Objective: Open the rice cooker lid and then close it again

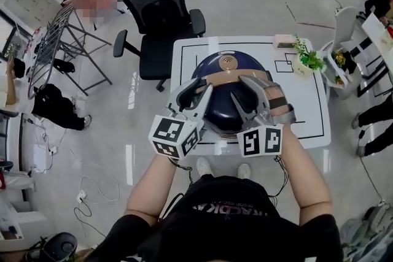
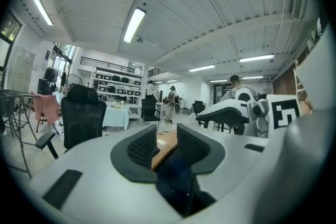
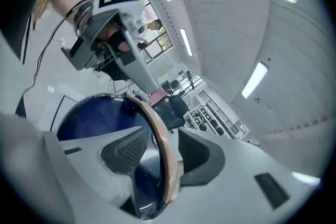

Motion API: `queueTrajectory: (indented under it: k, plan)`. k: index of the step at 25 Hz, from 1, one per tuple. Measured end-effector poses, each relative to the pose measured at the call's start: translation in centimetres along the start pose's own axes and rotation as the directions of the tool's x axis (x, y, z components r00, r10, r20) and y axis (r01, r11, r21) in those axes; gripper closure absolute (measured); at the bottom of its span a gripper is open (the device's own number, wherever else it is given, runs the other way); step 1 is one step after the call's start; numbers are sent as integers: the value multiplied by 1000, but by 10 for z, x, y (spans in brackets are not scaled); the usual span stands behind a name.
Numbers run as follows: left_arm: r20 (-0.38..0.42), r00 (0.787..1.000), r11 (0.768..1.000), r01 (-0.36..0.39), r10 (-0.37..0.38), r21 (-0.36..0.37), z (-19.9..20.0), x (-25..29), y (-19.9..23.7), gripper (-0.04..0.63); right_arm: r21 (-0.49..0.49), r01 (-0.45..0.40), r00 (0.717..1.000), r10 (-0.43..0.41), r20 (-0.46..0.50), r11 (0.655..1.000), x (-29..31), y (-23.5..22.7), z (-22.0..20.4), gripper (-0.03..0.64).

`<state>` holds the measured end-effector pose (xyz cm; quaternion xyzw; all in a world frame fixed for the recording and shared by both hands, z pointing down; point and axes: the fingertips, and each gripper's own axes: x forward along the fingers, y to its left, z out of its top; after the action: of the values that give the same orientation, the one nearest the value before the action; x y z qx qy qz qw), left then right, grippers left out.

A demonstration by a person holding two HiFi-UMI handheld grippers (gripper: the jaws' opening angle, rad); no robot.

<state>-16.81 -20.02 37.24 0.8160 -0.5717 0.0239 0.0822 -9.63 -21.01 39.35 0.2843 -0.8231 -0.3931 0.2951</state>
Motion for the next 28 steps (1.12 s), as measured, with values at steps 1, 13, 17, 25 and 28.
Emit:
queueTrajectory:
  k: [1, 13, 17, 25, 28]
  plan:
    - [11, 1000, 1000, -17, 17, -3, 2, -5, -5, 474, 89, -15, 999, 12, 38, 996, -11, -4, -1, 430]
    - [57, 975, 976, -212, 214, -42, -8, -73, -84, 591, 743, -488, 845, 33, 534, 459, -96, -22, -1, 615]
    - [21, 970, 970, -244, 244, -2, -14, -98, -100, 591, 710, -547, 810, 66, 583, 444, -109, -9, 19, 615]
    - [23, 979, 979, -202, 202, 13, -17, -135, -112, 592, 691, -554, 806, 90, 585, 465, -127, 21, 60, 615]
    - [28, 988, 988, -154, 153, 11, -18, -149, -112, 592, 722, -506, 837, 68, 543, 472, -136, 33, 71, 615]
